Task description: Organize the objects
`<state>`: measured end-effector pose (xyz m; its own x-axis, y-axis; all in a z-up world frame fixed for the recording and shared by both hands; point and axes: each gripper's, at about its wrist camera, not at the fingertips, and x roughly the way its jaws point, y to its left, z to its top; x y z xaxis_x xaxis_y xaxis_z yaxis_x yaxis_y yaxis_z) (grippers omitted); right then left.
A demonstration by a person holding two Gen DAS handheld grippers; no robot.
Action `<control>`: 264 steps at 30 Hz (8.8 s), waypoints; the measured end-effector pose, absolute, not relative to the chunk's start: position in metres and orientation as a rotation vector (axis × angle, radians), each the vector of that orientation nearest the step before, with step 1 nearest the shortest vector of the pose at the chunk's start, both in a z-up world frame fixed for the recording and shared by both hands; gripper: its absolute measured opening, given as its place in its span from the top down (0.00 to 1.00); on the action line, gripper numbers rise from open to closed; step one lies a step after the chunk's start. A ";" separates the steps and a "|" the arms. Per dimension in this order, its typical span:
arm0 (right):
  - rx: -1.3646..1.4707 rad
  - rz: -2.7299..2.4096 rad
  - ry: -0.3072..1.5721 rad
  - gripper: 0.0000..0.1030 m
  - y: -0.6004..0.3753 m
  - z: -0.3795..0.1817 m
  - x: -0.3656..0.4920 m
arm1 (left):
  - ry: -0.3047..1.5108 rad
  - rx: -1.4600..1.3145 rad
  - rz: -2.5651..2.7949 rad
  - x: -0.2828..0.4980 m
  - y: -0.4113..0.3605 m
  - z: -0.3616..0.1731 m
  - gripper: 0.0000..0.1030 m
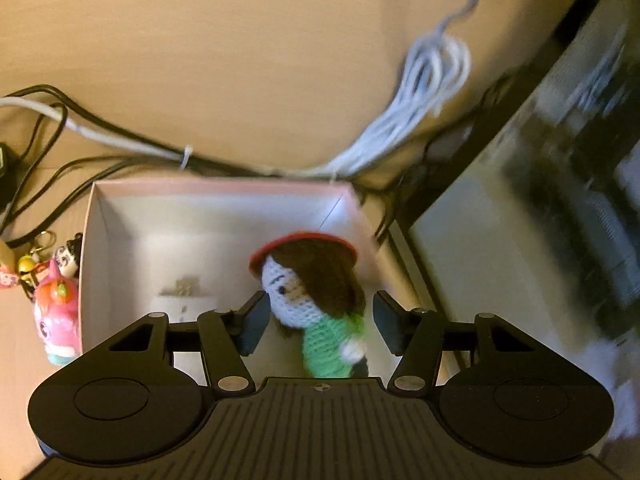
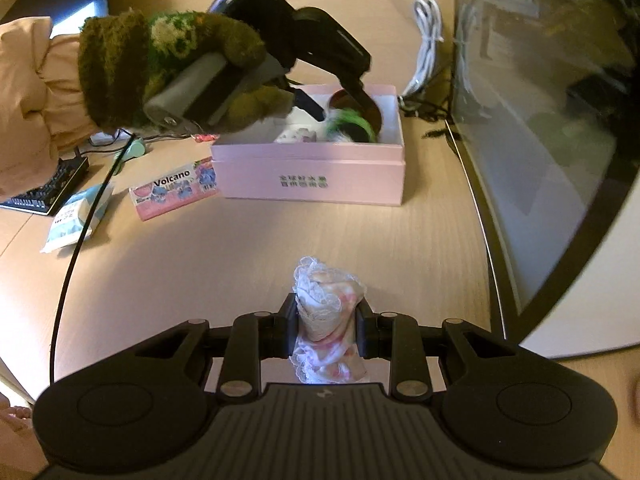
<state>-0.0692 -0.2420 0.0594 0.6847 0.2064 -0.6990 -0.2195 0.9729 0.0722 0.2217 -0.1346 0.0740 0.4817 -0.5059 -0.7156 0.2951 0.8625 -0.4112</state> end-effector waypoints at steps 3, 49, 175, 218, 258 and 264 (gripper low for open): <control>-0.015 0.238 0.783 0.74 -0.241 0.061 -0.071 | 0.872 -0.330 -0.475 0.210 -0.118 0.092 0.41; -0.160 0.419 0.892 0.43 0.001 0.064 0.252 | 0.816 -0.344 -0.056 -0.071 0.193 0.080 0.42; -0.130 0.340 0.772 0.42 -0.112 0.075 -0.073 | 1.063 -0.018 -0.406 -0.038 0.076 0.039 0.46; -0.055 0.259 0.792 0.41 -0.246 0.055 -0.073 | 0.649 -0.070 -0.301 0.139 -0.083 0.087 0.46; 0.213 -0.365 0.667 0.25 -0.176 0.021 -0.091 | 0.949 -0.142 -0.416 -0.017 0.102 0.062 0.49; 0.208 -0.324 0.666 0.43 -0.175 0.029 -0.087 | 0.944 -0.213 -0.350 -0.022 0.138 0.063 0.49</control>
